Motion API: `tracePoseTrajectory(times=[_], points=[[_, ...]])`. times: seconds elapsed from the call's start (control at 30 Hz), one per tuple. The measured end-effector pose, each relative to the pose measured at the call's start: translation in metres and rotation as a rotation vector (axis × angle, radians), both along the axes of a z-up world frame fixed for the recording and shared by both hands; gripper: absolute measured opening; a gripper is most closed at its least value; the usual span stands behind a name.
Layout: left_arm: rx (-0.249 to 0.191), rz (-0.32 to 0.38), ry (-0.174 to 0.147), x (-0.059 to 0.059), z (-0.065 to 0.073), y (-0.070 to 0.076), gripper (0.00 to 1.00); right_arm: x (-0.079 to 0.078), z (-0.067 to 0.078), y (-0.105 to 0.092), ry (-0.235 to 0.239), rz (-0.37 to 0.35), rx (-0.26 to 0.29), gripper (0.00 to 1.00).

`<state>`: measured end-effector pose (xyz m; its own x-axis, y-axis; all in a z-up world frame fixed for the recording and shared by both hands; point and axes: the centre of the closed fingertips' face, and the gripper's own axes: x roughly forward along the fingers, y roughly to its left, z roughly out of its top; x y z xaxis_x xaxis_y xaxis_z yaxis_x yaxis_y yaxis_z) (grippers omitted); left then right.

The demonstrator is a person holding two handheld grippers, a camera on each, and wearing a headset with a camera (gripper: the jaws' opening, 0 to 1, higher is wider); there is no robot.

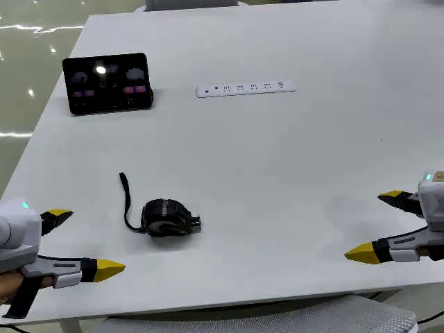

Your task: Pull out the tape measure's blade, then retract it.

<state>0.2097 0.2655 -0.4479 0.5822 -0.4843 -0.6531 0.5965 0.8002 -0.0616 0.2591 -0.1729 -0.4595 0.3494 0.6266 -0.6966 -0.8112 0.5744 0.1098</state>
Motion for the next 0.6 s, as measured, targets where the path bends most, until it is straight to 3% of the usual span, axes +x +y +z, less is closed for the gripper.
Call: tracePoseTrajectory(times=[0.43, 0.57, 0.6], points=[[-0.004, -0.018, 0.012, -0.0026, -0.0004, -0.0044, 0.99, 0.0014, 0.0006, 0.0024, 0.010, 0.011, -0.005, 0.99], [-0.004, -0.034, 0.025, -0.0037, -0.0029, -0.0052, 0.99, 0.0041, -0.0013, 0.0038, -0.004, 0.018, -0.018, 0.99], [-0.012, -0.042, 0.027, -0.0035, -0.0023, -0.0067, 0.99, 0.0069, 0.0004, 0.0057, -0.032, 0.033, -0.016, 0.99]])
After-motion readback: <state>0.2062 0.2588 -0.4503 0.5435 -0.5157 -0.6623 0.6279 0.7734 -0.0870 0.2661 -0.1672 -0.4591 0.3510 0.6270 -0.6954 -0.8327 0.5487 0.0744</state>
